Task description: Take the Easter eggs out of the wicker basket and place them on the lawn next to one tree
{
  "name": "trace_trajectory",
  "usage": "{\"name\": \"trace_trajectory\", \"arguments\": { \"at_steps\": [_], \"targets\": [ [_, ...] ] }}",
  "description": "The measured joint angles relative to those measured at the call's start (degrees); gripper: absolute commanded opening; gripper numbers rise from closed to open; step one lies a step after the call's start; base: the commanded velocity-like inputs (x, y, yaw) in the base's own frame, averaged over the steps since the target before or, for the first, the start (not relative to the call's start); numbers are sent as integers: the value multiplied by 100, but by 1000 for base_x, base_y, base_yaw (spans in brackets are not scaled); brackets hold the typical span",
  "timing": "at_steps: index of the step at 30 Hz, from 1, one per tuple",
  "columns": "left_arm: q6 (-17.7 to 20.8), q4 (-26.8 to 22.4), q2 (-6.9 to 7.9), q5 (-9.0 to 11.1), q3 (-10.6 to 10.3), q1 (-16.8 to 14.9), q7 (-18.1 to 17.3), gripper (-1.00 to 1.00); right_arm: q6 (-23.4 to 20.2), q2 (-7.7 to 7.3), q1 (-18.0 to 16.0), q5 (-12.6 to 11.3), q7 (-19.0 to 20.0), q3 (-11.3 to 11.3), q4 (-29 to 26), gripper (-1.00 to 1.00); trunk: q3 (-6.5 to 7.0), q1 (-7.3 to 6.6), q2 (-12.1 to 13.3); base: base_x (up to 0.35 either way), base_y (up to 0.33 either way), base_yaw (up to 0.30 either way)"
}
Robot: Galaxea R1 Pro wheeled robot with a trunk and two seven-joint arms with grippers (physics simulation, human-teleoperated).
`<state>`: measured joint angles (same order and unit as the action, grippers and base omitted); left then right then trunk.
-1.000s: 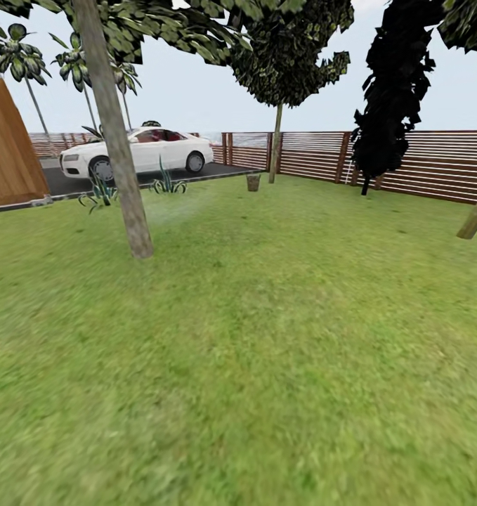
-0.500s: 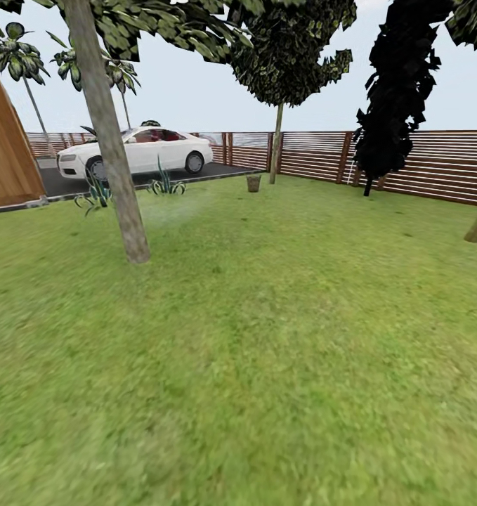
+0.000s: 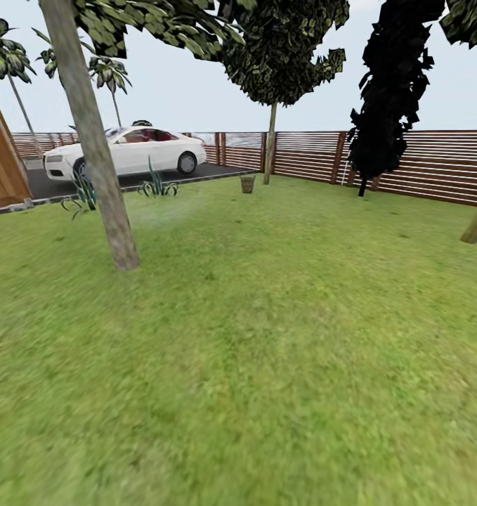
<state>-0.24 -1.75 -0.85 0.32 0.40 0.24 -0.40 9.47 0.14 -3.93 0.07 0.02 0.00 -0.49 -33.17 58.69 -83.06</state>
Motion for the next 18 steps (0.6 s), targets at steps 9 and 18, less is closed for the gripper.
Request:
{"name": "trace_trajectory", "arguments": {
  "at_steps": [9, 18],
  "targets": [
    [0, 0, 0, 0, 0, 0, 0, 100, 0, 5, 0, 17, 4, 9, 0, 100, 0, 0, 0, 340, 0, -2],
    [0, 0, -2, 0, 0, 0, 0, 100, -3, 29, 0, 18, 0, 15, 9, 100, 0, 0, 0, 340, 0, 0]
  ]
}}
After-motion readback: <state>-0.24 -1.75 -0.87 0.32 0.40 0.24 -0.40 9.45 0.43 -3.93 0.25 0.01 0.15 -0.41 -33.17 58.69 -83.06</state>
